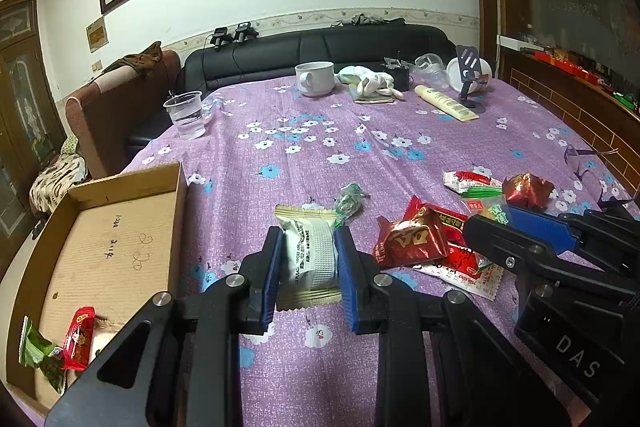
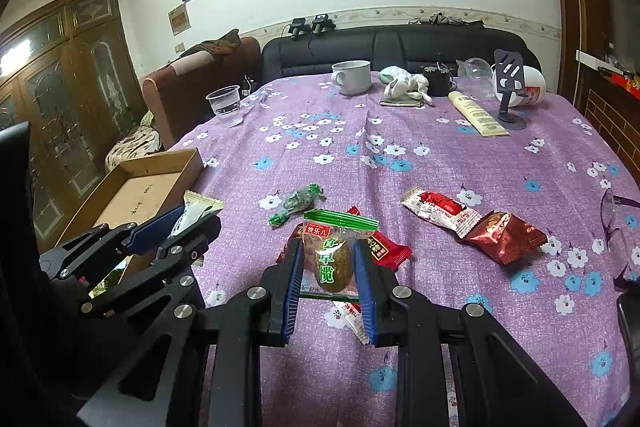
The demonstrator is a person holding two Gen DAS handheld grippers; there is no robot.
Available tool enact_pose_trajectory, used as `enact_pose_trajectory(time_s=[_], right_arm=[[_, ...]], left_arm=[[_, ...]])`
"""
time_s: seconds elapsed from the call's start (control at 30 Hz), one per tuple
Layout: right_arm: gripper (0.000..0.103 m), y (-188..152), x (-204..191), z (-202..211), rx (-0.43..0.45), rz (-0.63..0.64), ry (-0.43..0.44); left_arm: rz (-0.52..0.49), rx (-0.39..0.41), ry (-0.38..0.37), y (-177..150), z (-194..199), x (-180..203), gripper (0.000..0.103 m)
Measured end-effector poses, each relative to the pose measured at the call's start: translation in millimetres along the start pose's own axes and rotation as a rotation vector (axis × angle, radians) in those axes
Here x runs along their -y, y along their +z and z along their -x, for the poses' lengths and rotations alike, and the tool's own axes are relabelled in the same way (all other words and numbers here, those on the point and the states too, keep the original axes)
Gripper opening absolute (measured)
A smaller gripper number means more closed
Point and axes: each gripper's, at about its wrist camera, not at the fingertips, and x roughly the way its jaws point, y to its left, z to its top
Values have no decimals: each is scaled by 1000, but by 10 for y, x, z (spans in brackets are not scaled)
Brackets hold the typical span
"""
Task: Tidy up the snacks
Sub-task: 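Lift the white packet and clear bag off the table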
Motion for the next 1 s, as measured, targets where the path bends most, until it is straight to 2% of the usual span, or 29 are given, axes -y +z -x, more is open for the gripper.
enact_pose_trajectory(time_s=[0.4, 1.0], right_arm=[[26, 3, -76, 80, 43, 28, 25], [26, 26, -109, 168, 97, 35, 14]], left_arm=[[26, 34, 17, 15, 76, -65, 24], [64, 57, 41, -18, 229, -213, 24]])
